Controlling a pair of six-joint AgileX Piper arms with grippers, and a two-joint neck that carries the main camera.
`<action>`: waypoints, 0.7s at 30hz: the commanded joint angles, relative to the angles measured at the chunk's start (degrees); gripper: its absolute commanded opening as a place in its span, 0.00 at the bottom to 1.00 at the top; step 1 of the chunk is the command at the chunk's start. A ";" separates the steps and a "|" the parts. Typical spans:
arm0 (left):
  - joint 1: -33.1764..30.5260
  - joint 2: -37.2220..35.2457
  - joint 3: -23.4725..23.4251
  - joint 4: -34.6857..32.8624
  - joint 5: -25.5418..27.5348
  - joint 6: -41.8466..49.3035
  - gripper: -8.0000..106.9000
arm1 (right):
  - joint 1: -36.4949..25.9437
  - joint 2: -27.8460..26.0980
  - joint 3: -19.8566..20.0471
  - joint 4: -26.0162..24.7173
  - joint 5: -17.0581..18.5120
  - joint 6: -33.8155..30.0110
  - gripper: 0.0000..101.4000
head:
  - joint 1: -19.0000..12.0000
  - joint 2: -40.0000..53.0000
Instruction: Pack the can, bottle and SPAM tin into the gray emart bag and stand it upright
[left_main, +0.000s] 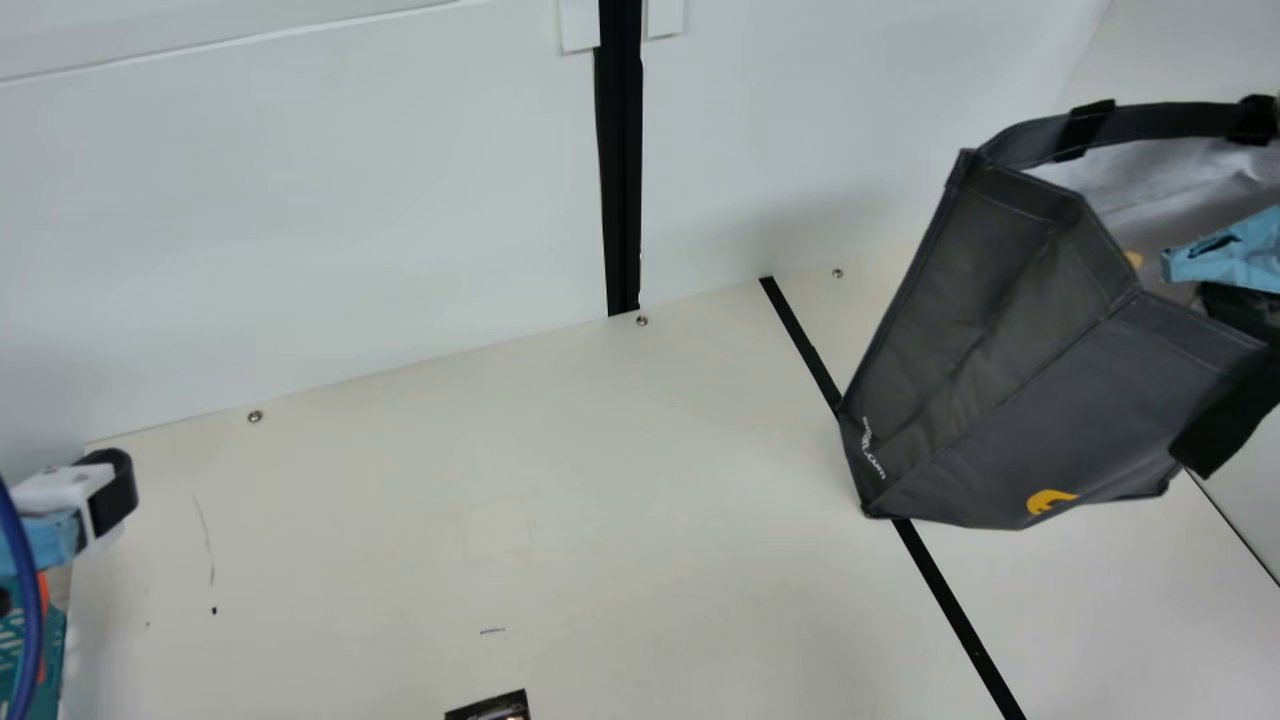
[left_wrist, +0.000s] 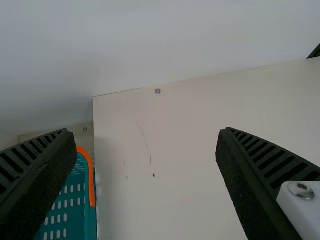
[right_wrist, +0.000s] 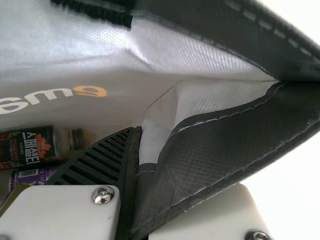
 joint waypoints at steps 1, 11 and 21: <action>0.00 0.00 0.00 0.00 0.00 0.00 0.85 | -1.48 0.28 -0.12 0.56 0.07 -0.36 0.00 | -1.30 -0.14; 0.00 0.00 0.00 0.00 0.00 0.00 0.85 | -5.19 1.61 -0.89 2.31 -0.04 -0.98 0.30 | -1.30 -0.14; 0.00 0.00 0.00 0.00 0.00 0.00 0.85 | -5.94 1.99 -3.50 3.56 -0.03 -1.31 0.63 | -1.30 -0.14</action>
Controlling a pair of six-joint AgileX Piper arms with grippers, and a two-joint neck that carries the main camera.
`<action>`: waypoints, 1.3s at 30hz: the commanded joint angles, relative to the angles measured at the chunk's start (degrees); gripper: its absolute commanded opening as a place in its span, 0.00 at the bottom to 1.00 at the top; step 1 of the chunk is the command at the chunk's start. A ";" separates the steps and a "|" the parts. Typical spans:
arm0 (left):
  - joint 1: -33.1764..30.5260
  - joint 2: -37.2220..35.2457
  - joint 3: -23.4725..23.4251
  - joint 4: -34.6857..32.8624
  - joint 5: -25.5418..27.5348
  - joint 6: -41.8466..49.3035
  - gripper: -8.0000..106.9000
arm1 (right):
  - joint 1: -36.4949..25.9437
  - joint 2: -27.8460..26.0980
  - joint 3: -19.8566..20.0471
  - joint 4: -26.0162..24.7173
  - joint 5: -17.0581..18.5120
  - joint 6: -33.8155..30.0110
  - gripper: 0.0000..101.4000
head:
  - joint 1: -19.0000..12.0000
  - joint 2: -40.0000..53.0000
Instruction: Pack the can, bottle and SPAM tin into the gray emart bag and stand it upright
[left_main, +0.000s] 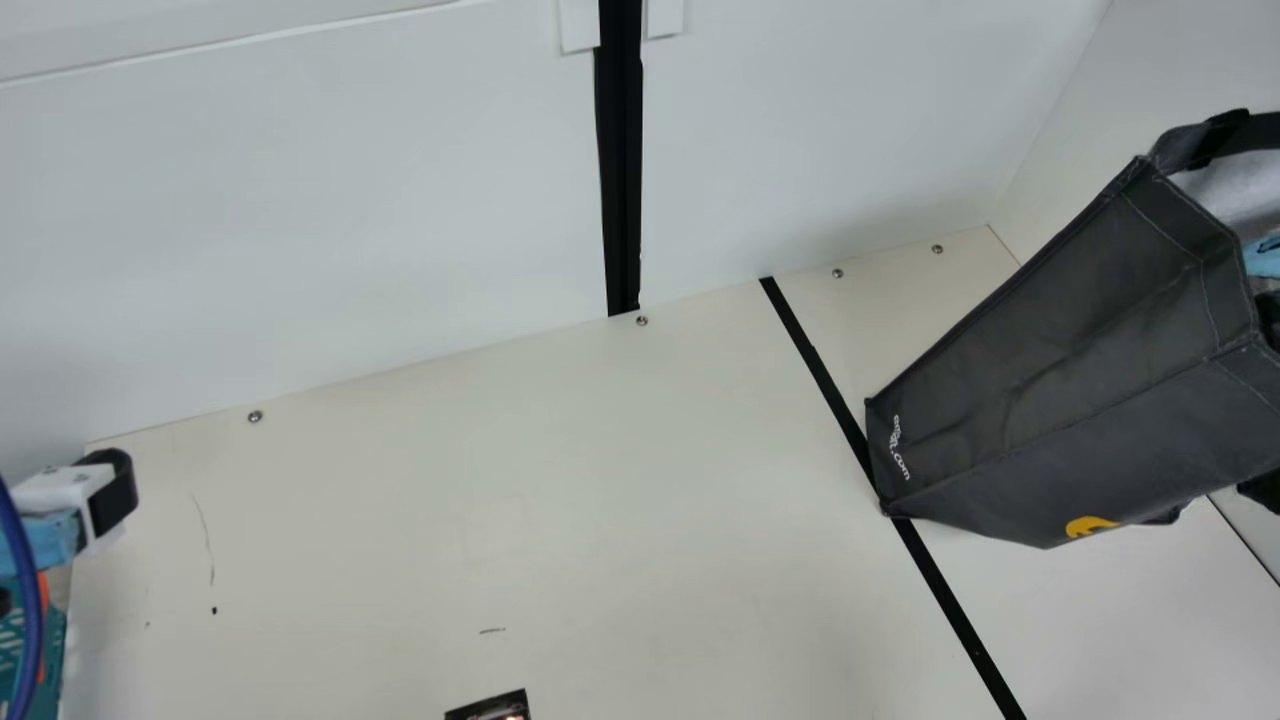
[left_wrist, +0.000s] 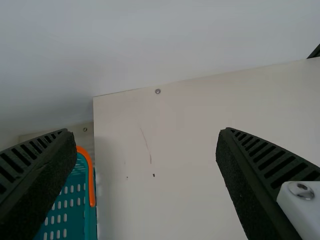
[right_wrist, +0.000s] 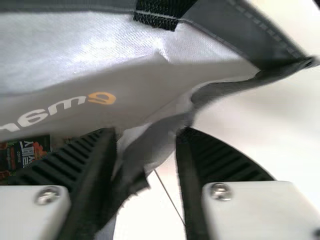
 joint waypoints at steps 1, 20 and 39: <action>0.00 0.00 0.00 0.00 0.00 0.00 0.85 | -0.01 0.04 -0.59 0.36 0.30 -0.08 0.66 | -1.30 -0.14; 0.00 0.00 0.00 0.00 0.00 0.00 0.85 | 1.12 0.49 -8.62 2.71 0.98 -1.55 0.94 | -1.30 -0.14; 0.00 0.00 0.00 0.00 0.00 0.00 0.85 | 9.37 0.06 -15.81 1.27 1.74 -1.68 0.94 | -1.30 -0.14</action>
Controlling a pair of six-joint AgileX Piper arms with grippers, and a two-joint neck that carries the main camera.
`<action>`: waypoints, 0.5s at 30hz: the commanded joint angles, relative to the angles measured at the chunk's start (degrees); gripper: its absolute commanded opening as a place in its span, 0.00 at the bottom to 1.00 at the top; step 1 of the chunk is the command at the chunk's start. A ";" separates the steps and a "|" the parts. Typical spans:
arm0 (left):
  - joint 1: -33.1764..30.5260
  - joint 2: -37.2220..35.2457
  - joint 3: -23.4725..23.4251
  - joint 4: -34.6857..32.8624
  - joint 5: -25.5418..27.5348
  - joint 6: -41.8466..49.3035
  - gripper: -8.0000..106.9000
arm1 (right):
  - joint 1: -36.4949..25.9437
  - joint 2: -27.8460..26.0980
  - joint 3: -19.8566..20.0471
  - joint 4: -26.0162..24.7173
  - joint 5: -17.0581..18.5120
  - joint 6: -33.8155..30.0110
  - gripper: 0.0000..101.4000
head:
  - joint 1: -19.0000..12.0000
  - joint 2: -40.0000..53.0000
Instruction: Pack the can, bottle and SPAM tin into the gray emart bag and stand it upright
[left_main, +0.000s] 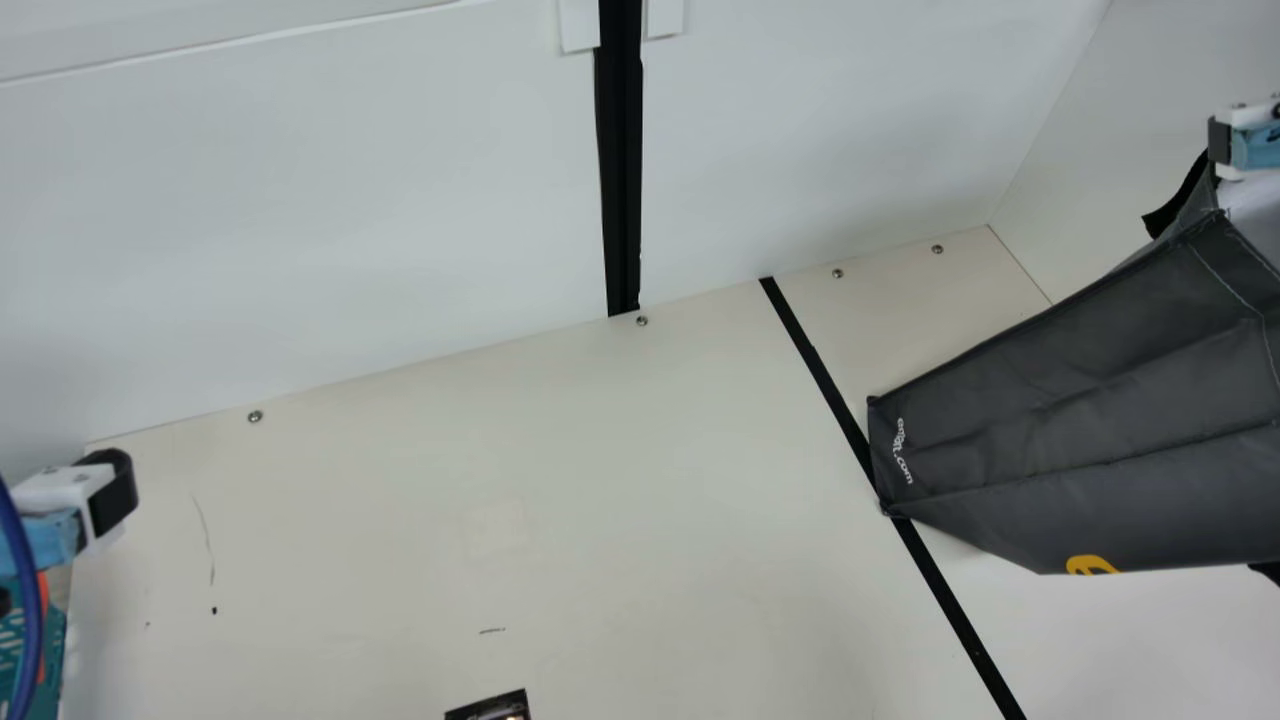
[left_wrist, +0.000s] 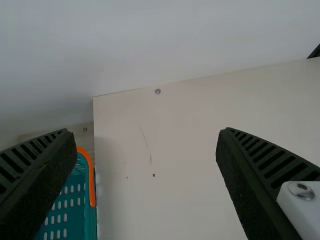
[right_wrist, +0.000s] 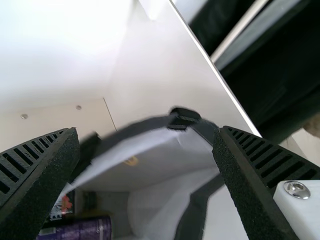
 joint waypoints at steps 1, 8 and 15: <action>0.00 0.00 0.00 0.00 0.00 0.00 0.85 | 1.54 -0.08 -0.34 -0.57 0.21 0.23 0.94 | -1.30 -0.05; 0.00 0.00 0.00 0.00 0.00 0.00 0.85 | 7.43 -0.41 -0.97 -2.78 0.37 0.98 0.94 | -1.30 -0.05; 0.00 0.00 0.00 0.00 0.00 0.00 0.85 | 13.53 -1.12 0.51 -3.29 0.64 2.12 0.94 | -1.30 -0.05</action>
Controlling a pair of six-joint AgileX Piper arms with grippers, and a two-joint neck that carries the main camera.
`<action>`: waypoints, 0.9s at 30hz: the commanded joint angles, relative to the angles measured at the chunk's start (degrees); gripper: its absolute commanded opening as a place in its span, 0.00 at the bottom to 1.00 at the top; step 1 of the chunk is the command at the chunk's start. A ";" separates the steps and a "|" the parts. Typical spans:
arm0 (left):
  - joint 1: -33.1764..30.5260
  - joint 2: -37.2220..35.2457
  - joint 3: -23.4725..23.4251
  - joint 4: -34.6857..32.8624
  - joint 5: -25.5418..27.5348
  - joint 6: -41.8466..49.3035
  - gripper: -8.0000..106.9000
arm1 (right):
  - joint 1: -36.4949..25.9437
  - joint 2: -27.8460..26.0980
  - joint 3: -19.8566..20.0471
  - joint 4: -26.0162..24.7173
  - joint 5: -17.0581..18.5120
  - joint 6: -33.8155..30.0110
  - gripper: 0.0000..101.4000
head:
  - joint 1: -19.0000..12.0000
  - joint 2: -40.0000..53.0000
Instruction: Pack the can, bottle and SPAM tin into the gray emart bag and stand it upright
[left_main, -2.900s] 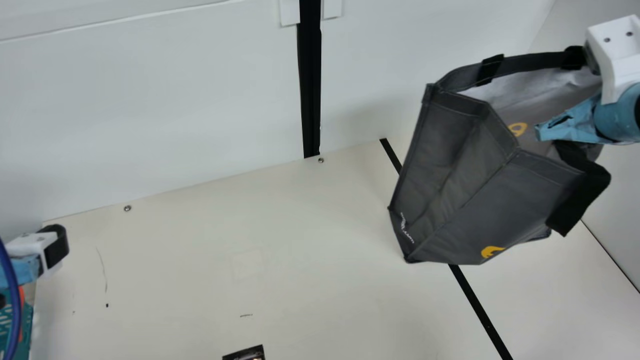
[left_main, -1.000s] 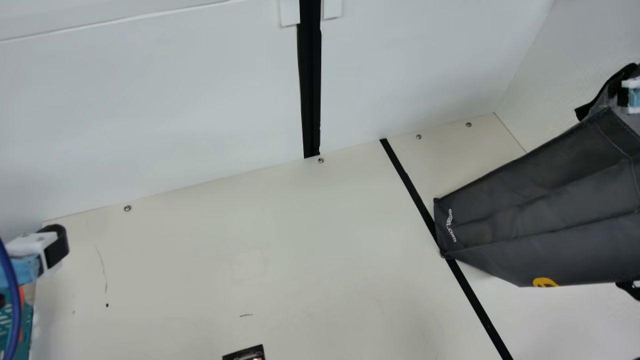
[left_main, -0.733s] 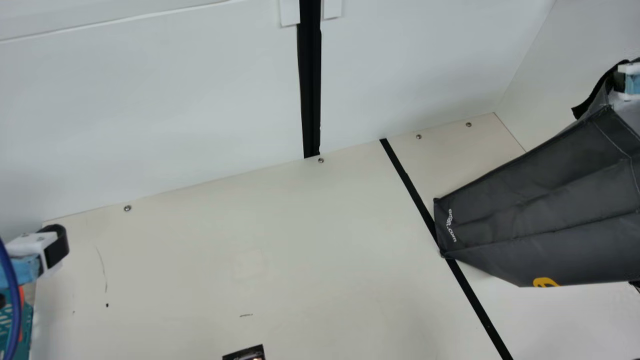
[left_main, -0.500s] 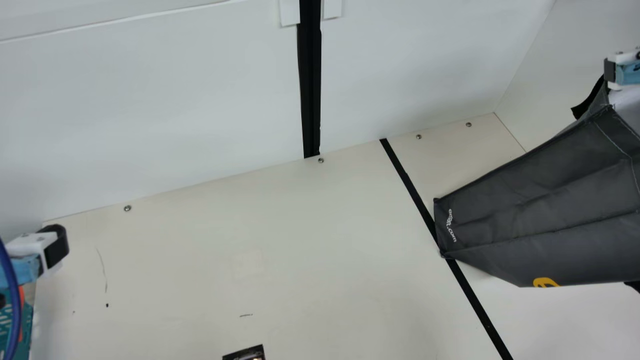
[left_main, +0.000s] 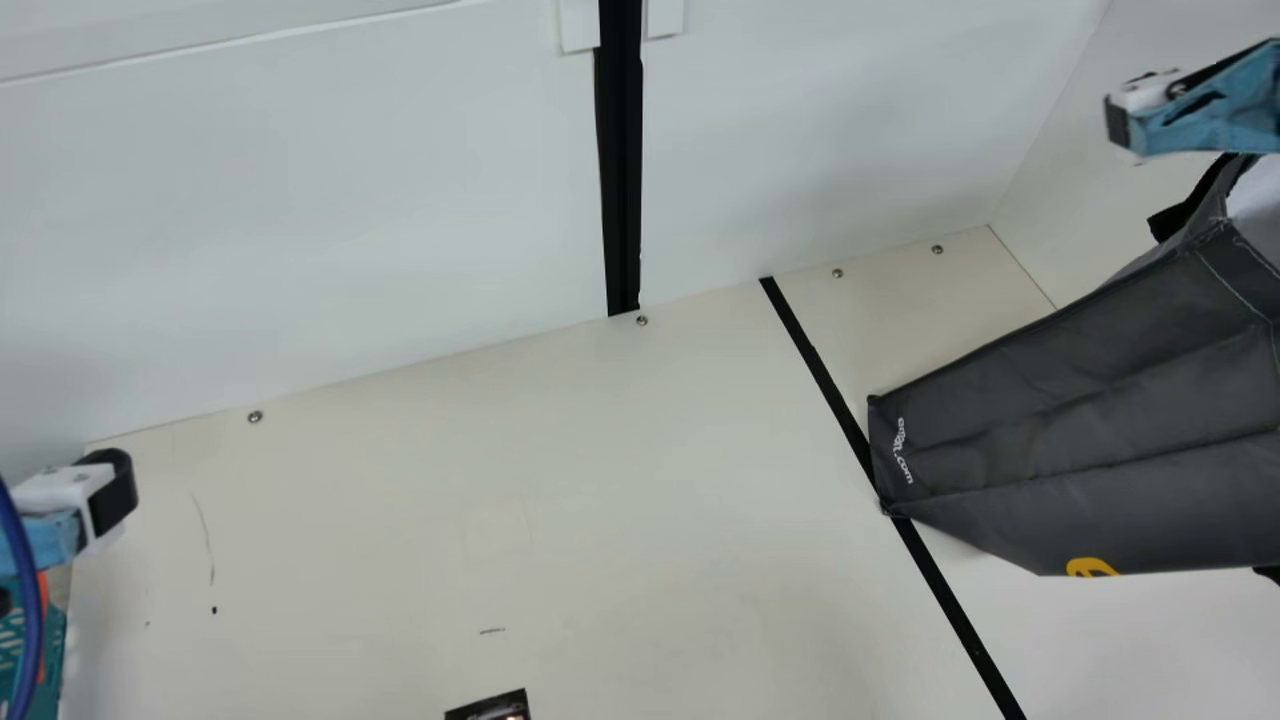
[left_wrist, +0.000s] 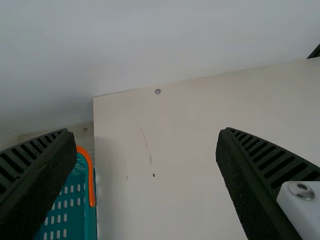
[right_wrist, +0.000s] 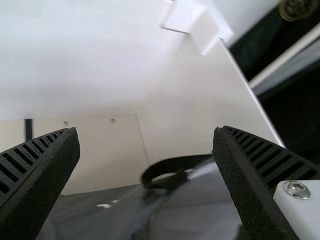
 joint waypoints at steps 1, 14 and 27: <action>0.00 0.00 0.00 0.00 0.00 0.00 0.85 | 2.06 -0.19 0.64 0.42 0.29 0.46 0.94 | -1.30 -0.05; 0.00 0.00 0.00 0.00 0.00 0.00 0.85 | 10.25 -2.60 7.20 7.72 2.28 2.47 0.94 | -1.30 -0.05; 0.00 0.00 0.00 0.00 0.00 0.00 0.85 | 13.71 -7.06 19.03 17.62 2.28 2.98 0.94 | -1.30 -0.05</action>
